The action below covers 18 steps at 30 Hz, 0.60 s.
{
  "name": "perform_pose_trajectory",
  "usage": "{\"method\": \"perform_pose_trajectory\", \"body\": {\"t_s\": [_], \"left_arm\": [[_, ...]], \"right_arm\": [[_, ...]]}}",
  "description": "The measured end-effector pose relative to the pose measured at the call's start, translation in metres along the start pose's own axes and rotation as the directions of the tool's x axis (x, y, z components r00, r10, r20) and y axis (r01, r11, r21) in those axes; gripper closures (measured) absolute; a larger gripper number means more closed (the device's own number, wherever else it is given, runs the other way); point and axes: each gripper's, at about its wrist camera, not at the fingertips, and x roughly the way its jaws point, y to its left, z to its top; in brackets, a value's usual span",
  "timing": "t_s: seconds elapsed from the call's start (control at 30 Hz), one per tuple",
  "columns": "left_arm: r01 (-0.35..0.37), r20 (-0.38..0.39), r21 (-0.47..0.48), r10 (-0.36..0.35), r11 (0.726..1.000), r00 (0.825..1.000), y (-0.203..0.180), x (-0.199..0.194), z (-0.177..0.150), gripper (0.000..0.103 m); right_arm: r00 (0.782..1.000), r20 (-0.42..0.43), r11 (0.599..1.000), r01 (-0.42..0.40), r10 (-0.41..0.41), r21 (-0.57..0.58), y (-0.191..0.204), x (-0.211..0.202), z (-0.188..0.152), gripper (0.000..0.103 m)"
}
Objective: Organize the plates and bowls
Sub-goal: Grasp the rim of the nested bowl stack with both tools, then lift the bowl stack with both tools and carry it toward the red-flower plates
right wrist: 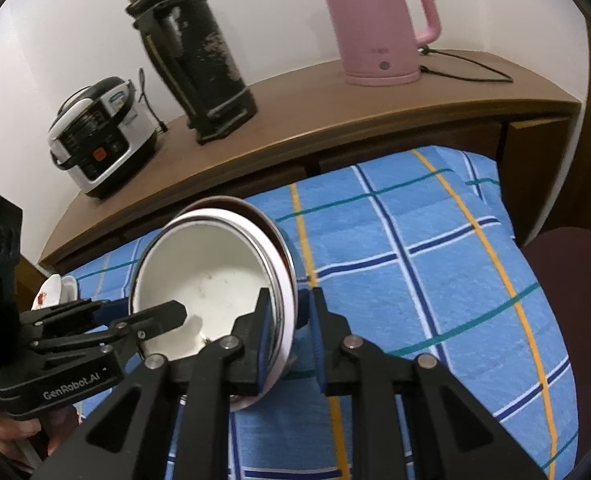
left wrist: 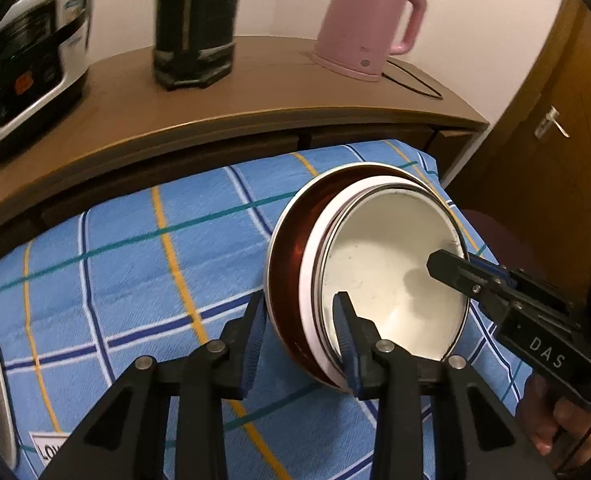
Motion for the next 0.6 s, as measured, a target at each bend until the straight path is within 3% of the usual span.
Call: {"method": "perform_pose_trajectory", "body": {"t_s": [0.17,0.43,0.6], "left_arm": [[-0.012,0.025,-0.029,0.013,1.000,1.000,0.014,-0.012,-0.006,0.066],[-0.053,0.128,-0.045,0.058,0.998,0.990,0.029,-0.047,-0.010,0.066],[-0.044,0.131,-0.079,0.054,0.996,0.990,0.046,-0.053,-0.013,0.066]], "right_arm": [[1.000,-0.009,0.999,-0.023,0.023,-0.029,0.016,0.003,0.001,0.085],[0.999,-0.015,0.995,-0.053,0.052,-0.081,0.044,0.004,0.005,0.085],[0.998,-0.013,0.992,-0.068,0.068,-0.103,0.057,0.004,0.005,0.085]]}}
